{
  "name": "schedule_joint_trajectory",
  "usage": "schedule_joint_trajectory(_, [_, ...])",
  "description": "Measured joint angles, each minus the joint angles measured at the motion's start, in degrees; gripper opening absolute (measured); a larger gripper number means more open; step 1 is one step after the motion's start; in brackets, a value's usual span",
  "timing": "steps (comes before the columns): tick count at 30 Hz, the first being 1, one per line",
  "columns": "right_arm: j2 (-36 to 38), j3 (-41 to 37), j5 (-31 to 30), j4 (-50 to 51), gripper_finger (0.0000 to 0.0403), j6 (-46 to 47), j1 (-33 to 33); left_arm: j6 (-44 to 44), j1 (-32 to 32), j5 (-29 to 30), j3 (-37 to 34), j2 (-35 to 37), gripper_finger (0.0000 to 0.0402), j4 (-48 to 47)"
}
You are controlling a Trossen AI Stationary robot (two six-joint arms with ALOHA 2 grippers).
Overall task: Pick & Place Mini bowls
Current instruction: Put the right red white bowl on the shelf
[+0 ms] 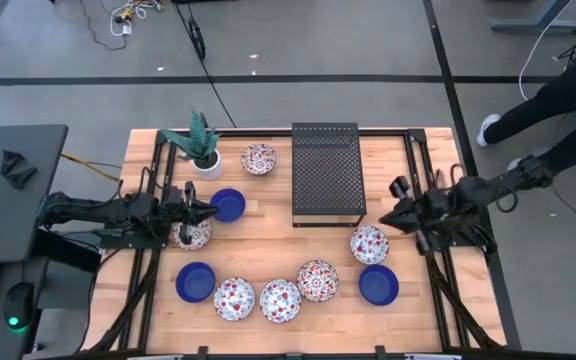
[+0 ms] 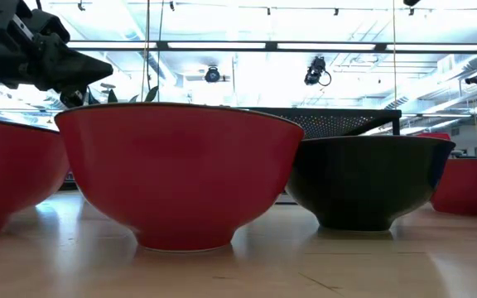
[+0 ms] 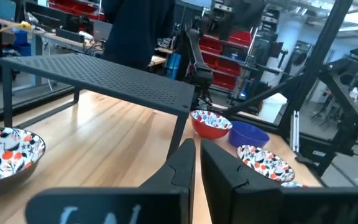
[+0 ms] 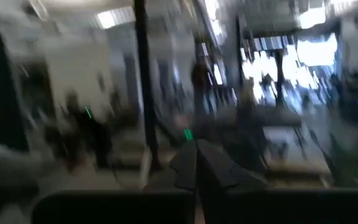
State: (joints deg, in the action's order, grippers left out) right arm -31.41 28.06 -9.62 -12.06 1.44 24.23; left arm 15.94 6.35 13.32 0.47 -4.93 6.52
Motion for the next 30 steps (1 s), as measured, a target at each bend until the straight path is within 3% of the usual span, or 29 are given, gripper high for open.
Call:
schedule_joint_trajectory(4, [-9.89,11.75,-6.56,20.30,0.0013,2.21,4.09,0.42,0.00,-0.02,0.00,-0.02,0.0030,0.01])
schedule_joint_trajectory(9, [-22.30,24.43,-7.62,42.83,0.0022,11.13,7.02,1.49,0.02,-0.02,0.00,-0.04,0.0030,0.02])
schedule_joint_trajectory(13, [-30.91,30.65,-7.90,57.41,0.0053,21.58,7.41,1.49,0.02,-0.02,-0.02,-0.04,0.0027,0.00])
schedule_joint_trajectory(23, [-47.41,31.01,-7.27,65.80,0.0165,38.01,7.34,1.42,0.02,-0.02,0.00,-0.11,0.0010,-0.72])
schedule_joint_trajectory(30, [-54.58,30.99,-3.55,66.57,0.0181,41.11,5.39,1.36,0.02,0.02,0.00,-0.70,0.0010,-0.92])
